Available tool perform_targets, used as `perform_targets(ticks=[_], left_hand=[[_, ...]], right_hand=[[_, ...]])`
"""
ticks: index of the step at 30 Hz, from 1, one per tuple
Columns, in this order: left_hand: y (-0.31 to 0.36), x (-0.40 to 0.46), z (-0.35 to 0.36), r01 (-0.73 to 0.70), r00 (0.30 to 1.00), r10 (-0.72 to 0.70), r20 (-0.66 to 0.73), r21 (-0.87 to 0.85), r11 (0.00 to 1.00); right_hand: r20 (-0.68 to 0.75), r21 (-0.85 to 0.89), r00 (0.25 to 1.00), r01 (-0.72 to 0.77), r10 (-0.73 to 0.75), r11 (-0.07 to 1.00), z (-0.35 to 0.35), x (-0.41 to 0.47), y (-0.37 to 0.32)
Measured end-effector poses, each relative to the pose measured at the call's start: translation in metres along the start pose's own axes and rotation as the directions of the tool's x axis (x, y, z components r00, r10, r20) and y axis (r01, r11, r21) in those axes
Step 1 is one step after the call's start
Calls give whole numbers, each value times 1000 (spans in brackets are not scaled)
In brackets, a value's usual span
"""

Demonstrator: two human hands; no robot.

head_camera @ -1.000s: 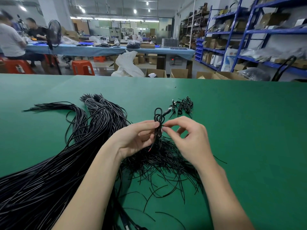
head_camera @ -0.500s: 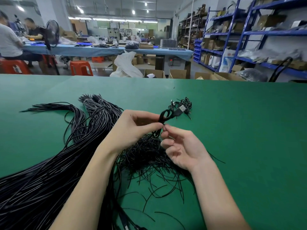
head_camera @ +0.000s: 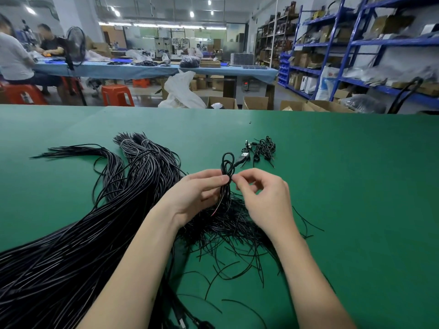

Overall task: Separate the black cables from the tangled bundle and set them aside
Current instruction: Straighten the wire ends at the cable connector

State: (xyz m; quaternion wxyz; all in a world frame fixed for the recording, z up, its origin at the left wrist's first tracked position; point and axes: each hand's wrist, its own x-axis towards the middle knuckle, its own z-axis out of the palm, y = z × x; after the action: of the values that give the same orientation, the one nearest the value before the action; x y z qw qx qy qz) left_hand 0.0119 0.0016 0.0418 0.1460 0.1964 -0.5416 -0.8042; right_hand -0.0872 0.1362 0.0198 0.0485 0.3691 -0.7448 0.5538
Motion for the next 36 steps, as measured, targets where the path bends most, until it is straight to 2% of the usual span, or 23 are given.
perform_targets(ticks=[1,2,3,5,6,7,9,10,11,12,14,16,20,22,23,25,26,27,28,30,32,34,36], left_hand=[[-1,-1,-1,-68,998,67,13,60,996],[-2,-3,-2,-158,987,155,34,145,977],[-1,-4,-2,-259,966,251,65,235,937],[1,-6,-4,-408,912,391,121,351,843],[2,-6,-5,-429,902,414,124,372,823],[3,-5,-6,-417,906,410,106,382,825],[4,-3,-6,-323,942,334,33,362,874],[4,-2,-5,-258,963,270,1,304,917],[5,-1,-3,-193,979,202,-17,214,958],[5,-1,-3,-135,990,140,-25,125,983],[6,0,-2,-38,999,40,-25,45,998],[6,-2,-1,37,999,-37,-4,31,999],[5,-4,1,126,992,-125,27,-24,992],[6,-4,-1,65,996,-64,69,-1,998],[8,-5,-3,21,995,-24,98,24,999],[12,-6,-5,-49,989,36,146,84,995],[14,-6,-6,-69,987,53,149,107,992],[16,-7,-7,-74,989,58,135,118,990],[17,-6,-7,-58,993,45,106,120,991],[16,-6,-5,19,999,-23,37,88,996],[13,-6,-4,118,993,-118,0,-7,993],[11,-5,-4,188,982,-188,5,-107,976],[11,-6,-3,214,977,-212,33,-180,960]], right_hand=[[49,132,989,-143,138,981,0,1,-2],[143,321,941,-336,305,886,0,3,-4],[319,507,837,-547,445,666,-2,4,-6],[648,633,600,-767,468,107,-6,3,-11],[698,625,566,-780,440,13,-6,2,-12],[681,620,582,-781,444,74,-6,2,-12],[459,541,763,-647,456,537,-4,3,-11],[308,426,868,-492,389,760,-4,3,-11],[199,298,942,-322,271,898,-6,4,-9],[144,198,980,-167,140,966,-8,4,-6],[98,56,994,42,-48,998,-11,2,-1],[59,-50,987,154,-152,987,-13,1,0],[49,-56,978,203,-200,978,-12,1,0],[158,166,987,5,-31,986,-15,4,-2],[274,325,958,-174,84,930,-18,6,-5],[566,545,787,-580,245,606,-23,6,-13],[649,577,710,-694,274,431,-23,5,-15],[678,588,671,-740,298,328,-21,4,-17],[655,590,680,-733,329,339,-19,4,-18],[472,496,816,-558,333,665,-14,3,-19],[242,235,957,-218,160,947,-13,4,-19],[108,18,992,68,-69,998,-11,2,-15],[33,-84,978,206,-204,975,-10,-1,-14]])
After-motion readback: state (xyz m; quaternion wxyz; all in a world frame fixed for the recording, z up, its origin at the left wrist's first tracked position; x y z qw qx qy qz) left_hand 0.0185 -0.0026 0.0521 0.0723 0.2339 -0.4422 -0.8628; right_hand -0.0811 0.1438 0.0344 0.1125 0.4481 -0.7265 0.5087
